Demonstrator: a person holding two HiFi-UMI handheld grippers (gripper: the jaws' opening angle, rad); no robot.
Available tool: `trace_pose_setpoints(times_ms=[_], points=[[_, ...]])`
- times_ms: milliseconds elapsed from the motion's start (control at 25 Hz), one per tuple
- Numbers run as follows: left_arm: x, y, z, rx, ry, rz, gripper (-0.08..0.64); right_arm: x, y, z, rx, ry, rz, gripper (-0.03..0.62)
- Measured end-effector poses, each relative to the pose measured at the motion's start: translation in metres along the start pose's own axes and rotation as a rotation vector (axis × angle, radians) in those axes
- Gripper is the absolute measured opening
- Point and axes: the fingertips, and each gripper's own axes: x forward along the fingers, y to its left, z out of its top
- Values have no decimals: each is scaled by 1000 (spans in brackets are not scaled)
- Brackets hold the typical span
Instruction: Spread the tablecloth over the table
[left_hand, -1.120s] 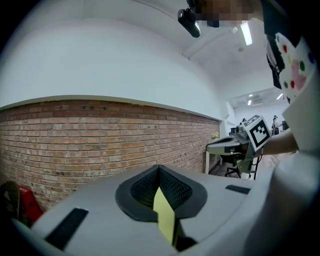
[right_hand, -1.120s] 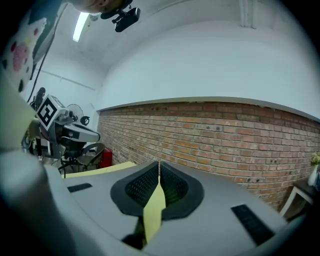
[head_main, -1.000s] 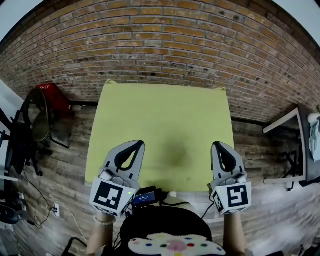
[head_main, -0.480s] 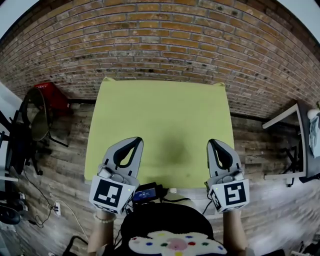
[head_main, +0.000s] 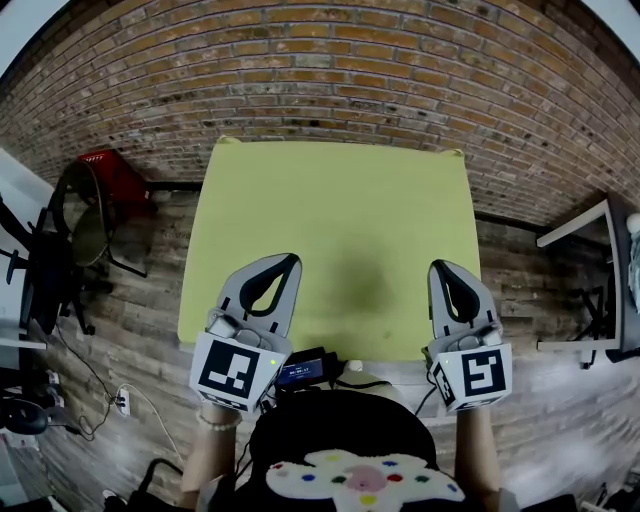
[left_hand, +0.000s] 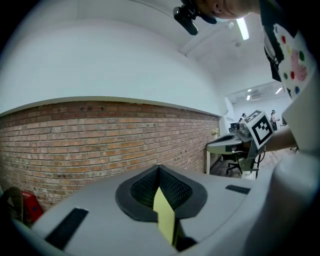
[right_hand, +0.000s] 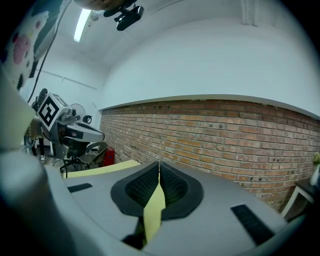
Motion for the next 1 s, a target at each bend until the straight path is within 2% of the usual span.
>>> trace_pose_setpoints(times_ms=[240,520,680,1000], points=[[-1,0,-2,29,-1,3,15,1,1,-2,-20,-6,12,35],[-1,0,-2,0,0,15,14,4,5,3,-8,-26,15,35],[0,-1,-3,-1,-1,16,14,2,5,-8,-65,19,32,35],[-2,-1,-5,-14,5,13,14,4,10,-19,-38,64,52,35]])
